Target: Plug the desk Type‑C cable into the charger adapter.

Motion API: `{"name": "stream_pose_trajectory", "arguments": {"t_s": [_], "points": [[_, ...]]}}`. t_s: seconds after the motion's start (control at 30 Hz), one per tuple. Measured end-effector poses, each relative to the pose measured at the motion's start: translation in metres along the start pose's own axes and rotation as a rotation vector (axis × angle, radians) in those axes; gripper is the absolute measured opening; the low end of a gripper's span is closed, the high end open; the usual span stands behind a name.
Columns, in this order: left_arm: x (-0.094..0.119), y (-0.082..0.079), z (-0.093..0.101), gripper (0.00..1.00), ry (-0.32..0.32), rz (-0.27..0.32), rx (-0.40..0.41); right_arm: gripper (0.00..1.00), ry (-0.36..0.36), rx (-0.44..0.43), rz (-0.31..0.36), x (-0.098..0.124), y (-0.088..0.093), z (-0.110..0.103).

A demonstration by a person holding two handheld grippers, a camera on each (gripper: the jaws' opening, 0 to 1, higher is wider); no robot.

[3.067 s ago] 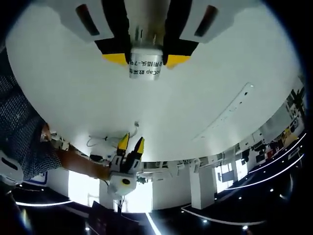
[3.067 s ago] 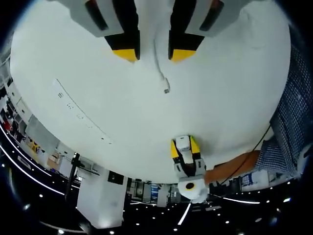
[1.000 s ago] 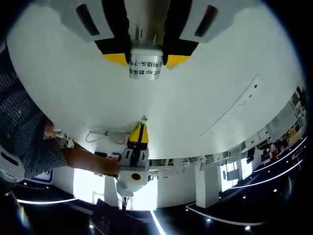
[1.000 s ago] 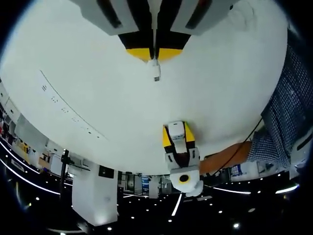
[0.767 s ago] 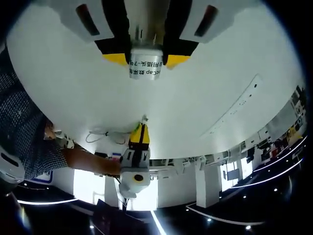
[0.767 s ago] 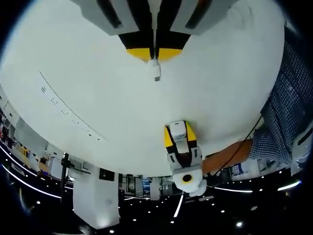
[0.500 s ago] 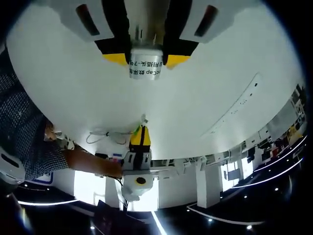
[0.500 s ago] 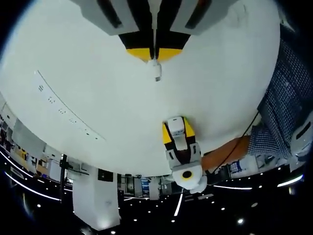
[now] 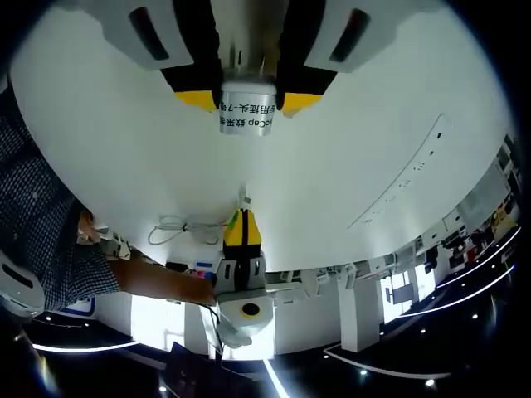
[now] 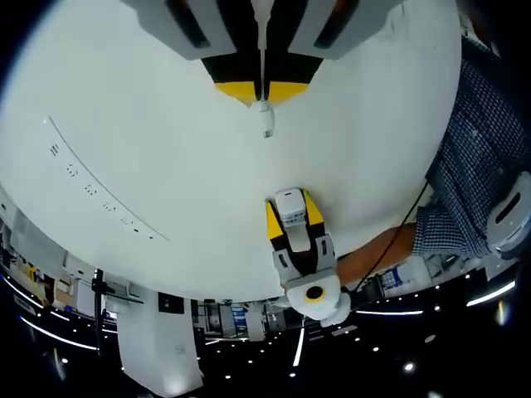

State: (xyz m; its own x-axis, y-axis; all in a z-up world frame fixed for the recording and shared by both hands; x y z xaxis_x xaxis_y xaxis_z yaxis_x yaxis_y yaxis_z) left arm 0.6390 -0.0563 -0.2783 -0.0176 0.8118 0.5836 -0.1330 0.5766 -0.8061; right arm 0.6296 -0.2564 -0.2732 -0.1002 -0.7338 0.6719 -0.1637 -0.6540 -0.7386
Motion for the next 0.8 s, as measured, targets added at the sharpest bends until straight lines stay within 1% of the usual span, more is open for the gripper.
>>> {"name": "stream_pose_trajectory", "arguments": {"t_s": [0.17, 0.3, 0.47, 0.8], "points": [[-0.003, -0.002, 0.001, 0.26, 0.005, -0.001, -0.004, 0.03, -0.030, -0.012, 0.000, -0.003, -0.006, 0.000], [-0.005, -0.003, 0.001, 0.26, 0.008, 0.000, -0.009, 0.03, -0.068, -0.028, -0.022, -0.010, -0.009, -0.003], [-0.007, -0.004, 0.003, 0.26, 0.011, -0.007, -0.016, 0.03, -0.090, -0.041, -0.032, -0.018, -0.013, -0.003], [-0.012, -0.007, 0.008, 0.26, 0.023, -0.008, -0.024, 0.03, -0.135, -0.053, -0.066, -0.035, -0.021, -0.010]]}}
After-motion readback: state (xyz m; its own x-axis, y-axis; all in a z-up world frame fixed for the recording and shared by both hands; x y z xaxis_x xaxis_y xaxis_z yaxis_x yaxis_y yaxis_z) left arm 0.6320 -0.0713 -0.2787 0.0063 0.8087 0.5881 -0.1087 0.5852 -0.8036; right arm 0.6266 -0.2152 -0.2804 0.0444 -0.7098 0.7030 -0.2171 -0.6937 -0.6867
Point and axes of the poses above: the point that each gripper's makers call its tool centre point, and the gripper's own axes: x roughly backward along the fingers, z roughly to its right, y roughly out of its underside, the point moved 5 cm from there along x, roughly backward along the fingers, and after that the axes turned 8 degrees about x, right-handed, at the moved point
